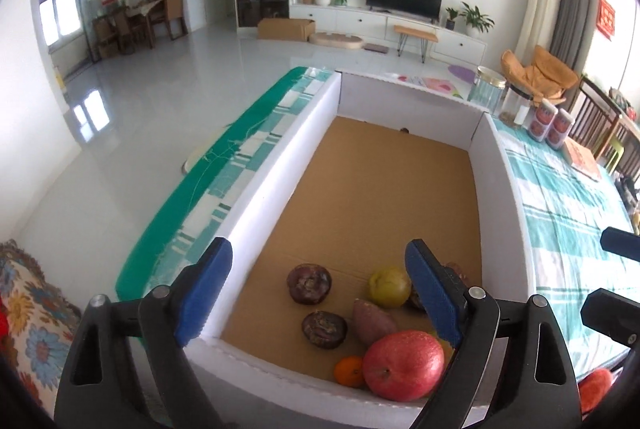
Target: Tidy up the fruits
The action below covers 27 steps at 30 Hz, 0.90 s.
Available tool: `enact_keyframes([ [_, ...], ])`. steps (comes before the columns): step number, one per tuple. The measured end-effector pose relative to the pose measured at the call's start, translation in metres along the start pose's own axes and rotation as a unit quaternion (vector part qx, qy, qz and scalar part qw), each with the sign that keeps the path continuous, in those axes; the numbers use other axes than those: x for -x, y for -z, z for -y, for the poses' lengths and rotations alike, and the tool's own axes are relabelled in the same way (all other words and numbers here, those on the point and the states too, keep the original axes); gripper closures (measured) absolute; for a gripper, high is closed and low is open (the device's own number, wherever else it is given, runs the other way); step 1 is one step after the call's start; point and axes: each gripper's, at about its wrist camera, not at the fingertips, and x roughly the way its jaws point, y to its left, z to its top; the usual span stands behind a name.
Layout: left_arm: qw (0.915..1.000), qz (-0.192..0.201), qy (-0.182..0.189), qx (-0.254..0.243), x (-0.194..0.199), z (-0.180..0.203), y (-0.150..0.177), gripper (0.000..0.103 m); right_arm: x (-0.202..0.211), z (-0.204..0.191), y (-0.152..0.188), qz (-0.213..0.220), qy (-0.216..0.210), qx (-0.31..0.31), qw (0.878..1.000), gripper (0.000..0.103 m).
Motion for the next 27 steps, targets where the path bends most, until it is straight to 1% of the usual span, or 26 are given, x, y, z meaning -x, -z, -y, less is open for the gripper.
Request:
enact_keyframes([
  [1,0.9999,-0.008,0.012,0.005,0.001,-0.002,0.002,0.013,0.006,-0.002,0.002,0.003,0.009,0.000,1.000,0.001],
  [2,0.9997,-0.017,0.015,0.004,0.002,-0.002,0.004,0.013,0.011,-0.005,0.004,0.004,0.015,-0.001,1.000,0.001],
  [4,0.9995,-0.027,-0.011,-0.010,0.003,0.004,0.009,0.013,0.012,-0.008,0.007,-0.001,0.027,-0.005,1.000,0.001],
  [5,0.9991,-0.023,-0.029,-0.021,0.005,0.007,0.012,0.013,0.012,-0.010,0.010,-0.005,0.032,-0.005,0.999,0.001],
  [7,0.9975,-0.004,-0.058,-0.039,0.014,0.016,0.020,0.013,0.016,-0.014,0.015,-0.011,0.040,0.000,0.999,0.001],
  [9,0.9967,0.009,-0.067,-0.045,0.020,0.018,0.023,0.013,0.016,-0.015,0.020,-0.013,0.049,0.007,0.999,0.001],
  [12,0.9973,0.017,-0.060,-0.037,0.027,0.016,0.024,0.013,0.011,-0.015,0.024,-0.016,0.059,0.003,0.998,0.001],
  [13,0.9970,0.022,-0.064,-0.038,0.029,0.016,0.024,0.013,0.011,-0.015,0.026,-0.015,0.059,0.001,0.998,0.001],
  [15,0.9950,0.025,-0.083,-0.048,0.032,0.017,0.024,0.013,0.010,-0.015,0.028,-0.014,0.059,-0.003,0.998,0.001],
  [17,0.9924,0.013,-0.111,-0.050,0.031,0.018,0.024,0.013,0.007,-0.017,0.028,-0.016,0.059,-0.002,0.998,0.001],
  [21,0.9921,0.012,-0.110,-0.058,0.029,0.018,0.024,0.013,0.005,-0.021,0.029,-0.018,0.067,0.004,0.998,0.001],
  [27,0.9933,0.007,-0.097,-0.063,0.027,0.021,0.029,0.013,0.002,-0.019,0.029,-0.022,0.069,-0.001,0.997,0.000],
])
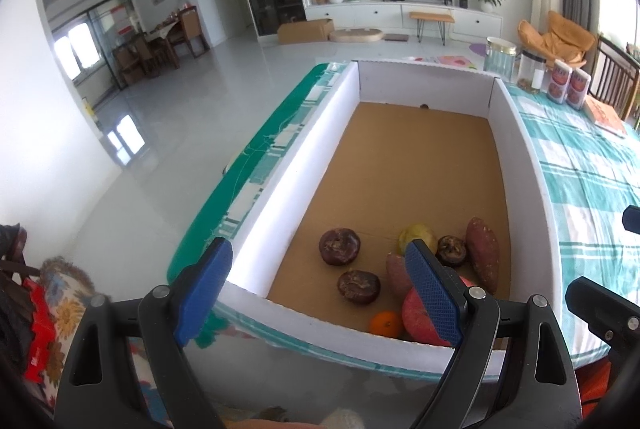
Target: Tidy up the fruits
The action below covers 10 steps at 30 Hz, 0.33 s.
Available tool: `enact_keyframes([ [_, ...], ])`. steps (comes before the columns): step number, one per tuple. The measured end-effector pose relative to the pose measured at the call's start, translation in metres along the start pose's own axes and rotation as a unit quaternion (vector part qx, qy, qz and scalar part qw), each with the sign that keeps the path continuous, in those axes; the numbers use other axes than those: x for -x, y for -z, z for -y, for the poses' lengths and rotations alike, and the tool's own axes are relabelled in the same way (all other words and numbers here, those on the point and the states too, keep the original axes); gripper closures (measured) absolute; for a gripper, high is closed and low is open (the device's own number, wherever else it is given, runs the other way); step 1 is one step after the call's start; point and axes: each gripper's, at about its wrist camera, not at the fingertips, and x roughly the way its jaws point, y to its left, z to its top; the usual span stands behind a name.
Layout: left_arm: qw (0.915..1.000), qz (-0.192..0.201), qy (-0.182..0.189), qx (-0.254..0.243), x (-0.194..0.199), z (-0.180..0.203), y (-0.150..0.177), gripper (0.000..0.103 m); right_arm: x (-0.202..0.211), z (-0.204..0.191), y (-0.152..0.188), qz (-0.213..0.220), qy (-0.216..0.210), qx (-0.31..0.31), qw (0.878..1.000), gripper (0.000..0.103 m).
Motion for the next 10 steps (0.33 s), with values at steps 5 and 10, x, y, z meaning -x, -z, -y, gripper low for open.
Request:
enact_keyframes([
  [5,0.9999,-0.004,0.011,0.002,-0.0002,0.0018,0.0013,0.013,-0.0002,0.0001,0.0002,0.000,-0.001,0.000,1.000,0.001],
  [10,0.9996,-0.008,0.025,0.003,0.0005,0.0035,0.0043,0.013,0.0003,-0.0006,0.0008,-0.001,-0.005,-0.001,1.000,0.001],
])
